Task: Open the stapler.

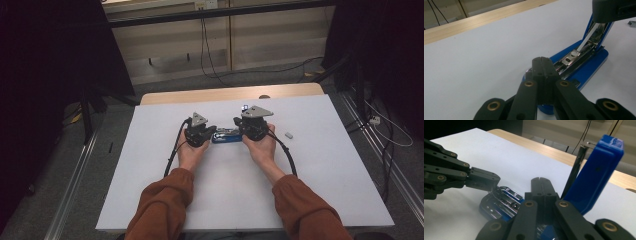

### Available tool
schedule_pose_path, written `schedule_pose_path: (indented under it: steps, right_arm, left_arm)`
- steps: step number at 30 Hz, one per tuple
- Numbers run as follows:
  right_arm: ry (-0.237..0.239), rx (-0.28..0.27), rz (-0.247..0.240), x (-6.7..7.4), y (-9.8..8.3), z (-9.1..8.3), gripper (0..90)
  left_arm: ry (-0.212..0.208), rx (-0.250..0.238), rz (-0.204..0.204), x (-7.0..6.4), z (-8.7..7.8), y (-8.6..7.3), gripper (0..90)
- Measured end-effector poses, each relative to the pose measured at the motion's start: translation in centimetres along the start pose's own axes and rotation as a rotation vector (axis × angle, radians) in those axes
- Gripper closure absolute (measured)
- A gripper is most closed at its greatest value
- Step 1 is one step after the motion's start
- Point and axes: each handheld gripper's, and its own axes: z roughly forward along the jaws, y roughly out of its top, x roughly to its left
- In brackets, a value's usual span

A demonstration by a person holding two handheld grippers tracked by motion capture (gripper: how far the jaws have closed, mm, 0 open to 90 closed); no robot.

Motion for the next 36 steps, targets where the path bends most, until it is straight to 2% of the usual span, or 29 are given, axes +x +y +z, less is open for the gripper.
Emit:
schedule_pose_path:
  steps: [9,17,36]
  right_arm:
    - [-0.015,-0.002,0.012,-0.5,-0.3,-0.3,90.0]
    - [-0.051,0.008,0.061,-2.7,-1.3,-1.1,90.0]
    - [-0.083,0.02,0.065,-4.3,-2.2,-2.1,90.0]
  left_arm:
    - [-0.004,0.008,0.003,0.0,0.0,0.0,90.0]
    - [-0.008,0.009,0.003,0.0,0.0,0.0,90.0]
    - [-0.005,0.007,0.005,0.0,0.0,-0.1,90.0]
